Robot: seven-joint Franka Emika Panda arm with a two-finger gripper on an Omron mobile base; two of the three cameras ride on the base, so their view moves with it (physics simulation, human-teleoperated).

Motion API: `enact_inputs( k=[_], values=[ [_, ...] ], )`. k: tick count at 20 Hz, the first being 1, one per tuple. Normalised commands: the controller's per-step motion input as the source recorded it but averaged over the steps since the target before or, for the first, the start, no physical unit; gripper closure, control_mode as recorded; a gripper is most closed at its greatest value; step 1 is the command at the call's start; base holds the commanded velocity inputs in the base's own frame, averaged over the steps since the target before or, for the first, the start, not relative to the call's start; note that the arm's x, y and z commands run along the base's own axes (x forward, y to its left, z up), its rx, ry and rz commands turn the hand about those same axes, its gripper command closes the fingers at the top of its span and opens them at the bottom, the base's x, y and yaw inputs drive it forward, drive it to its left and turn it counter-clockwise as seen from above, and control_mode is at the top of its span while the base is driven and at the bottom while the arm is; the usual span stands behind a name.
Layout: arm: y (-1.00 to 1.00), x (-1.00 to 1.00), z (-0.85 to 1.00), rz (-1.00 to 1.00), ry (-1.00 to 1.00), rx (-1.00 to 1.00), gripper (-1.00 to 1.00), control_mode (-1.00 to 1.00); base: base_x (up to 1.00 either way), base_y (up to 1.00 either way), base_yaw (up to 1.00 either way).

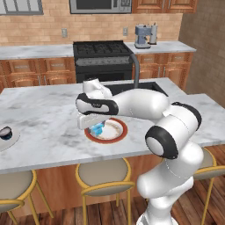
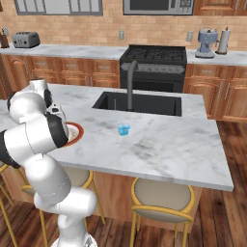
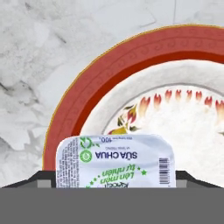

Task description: Place two yogurt containers on each plate.

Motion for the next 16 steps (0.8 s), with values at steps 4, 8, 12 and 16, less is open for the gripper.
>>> enact_inputs(
  k=[4, 8, 12, 16],
  values=[
    [0.0, -0.01, 0.14, -0.01, 0.01, 0.0, -1.0, -1.0, 0.0, 0.0, 0.0],
    [0.0, 0.0, 0.41, -0.02, 0.0, 0.0, -1.0, -1.0, 0.0, 0.0, 0.0],
    [-0.07, 0.0, 0.51, -0.04, 0.0, 0.0, -1.0, -1.0, 0.0, 0.0, 0.0],
    [-0.38, -0.09, 0.52, -0.02, 0.0, 0.0, -1.0, -1.0, 0.0, 0.0, 0.0]
  ],
)
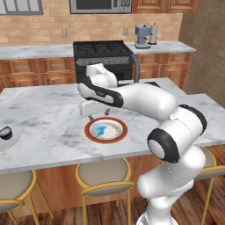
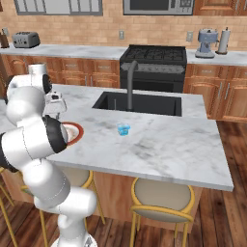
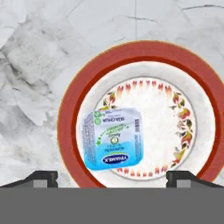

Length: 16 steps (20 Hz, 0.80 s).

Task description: Place two yogurt containers on each plate.

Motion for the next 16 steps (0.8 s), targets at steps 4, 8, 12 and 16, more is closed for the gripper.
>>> enact_inputs(
  k=[4, 8, 12, 16],
  values=[
    [-0.67, -0.06, 0.28, -0.12, -0.01, 0.0, -1.0, -1.0, 0.0, 0.0, 0.0],
    [-0.92, 0.13, 0.02, -0.29, 0.0, 0.0, -1.0, -1.0, 0.0, 0.0, 0.0],
    [-1.0, 0.35, -0.02, -0.32, 0.0, 0.08, -1.0, -1.0, 0.0, 0.0, 0.0],
    [-1.0, 0.4, -0.01, -0.27, 0.0, 0.14, -1.0, -1.0, 0.0, 0.0, 0.0]
  ],
)
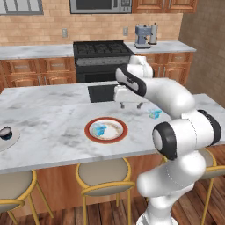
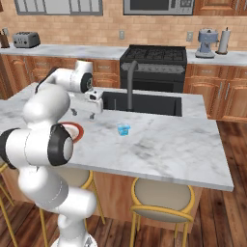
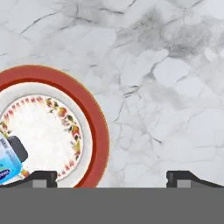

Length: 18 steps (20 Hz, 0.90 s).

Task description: Place two yogurt containers on each plate.

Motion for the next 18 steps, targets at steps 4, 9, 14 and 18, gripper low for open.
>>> enact_inputs(
  k=[4, 9, 14, 18],
  values=[
    [-1.0, 0.39, 0.0, -0.14, 0.0, 0.1, -1.0, -1.0, 0.0, 0.0, 0.0],
    [-0.86, 0.17, 0.0, -0.01, 0.0, 0.0, -1.0, -1.0, 0.0, 0.0, 0.0],
    [-0.59, 0.26, -0.21, 0.0, -0.01, -0.02, -1.0, -1.0, 0.0, 0.0, 0.0],
    [-0.29, 0.39, -0.17, 0.01, -0.04, -0.03, -1.0, -1.0, 0.0, 0.0, 0.0]
  ],
)
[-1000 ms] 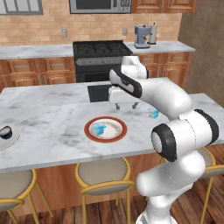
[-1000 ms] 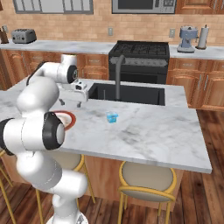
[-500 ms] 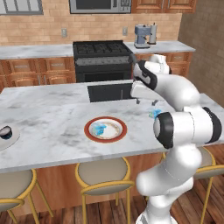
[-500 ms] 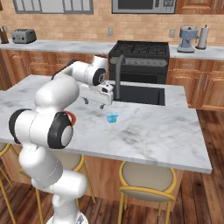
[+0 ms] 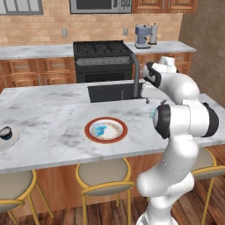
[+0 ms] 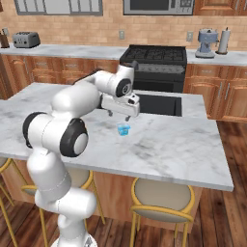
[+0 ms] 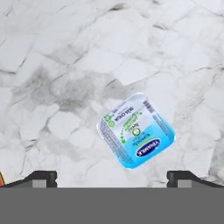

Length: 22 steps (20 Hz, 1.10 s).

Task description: Place two yogurt containers on each plate.

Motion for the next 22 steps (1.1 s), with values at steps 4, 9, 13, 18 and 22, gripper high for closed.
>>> enact_inputs(
  k=[4, 9, 13, 18, 22],
  values=[
    [-0.04, 0.38, -0.1, 0.01, 0.03, -0.11, -1.0, -1.0, 0.0, 0.0, 0.0],
    [-0.04, 0.48, -0.01, 0.05, 0.25, -0.22, -1.0, -1.0, 0.0, 0.0, 0.0],
    [-0.2, 0.05, -0.27, 0.23, 0.16, -0.08, -1.0, -1.0, 0.0, 0.0, 0.0],
    [-0.04, -0.84, -0.02, 0.24, -0.02, 0.14, -1.0, -1.0, 0.0, 0.0, 0.0],
    [0.0, -0.8, 0.01, 0.16, -0.08, 0.19, -1.0, -1.0, 0.0, 0.0, 0.0]
  ],
)
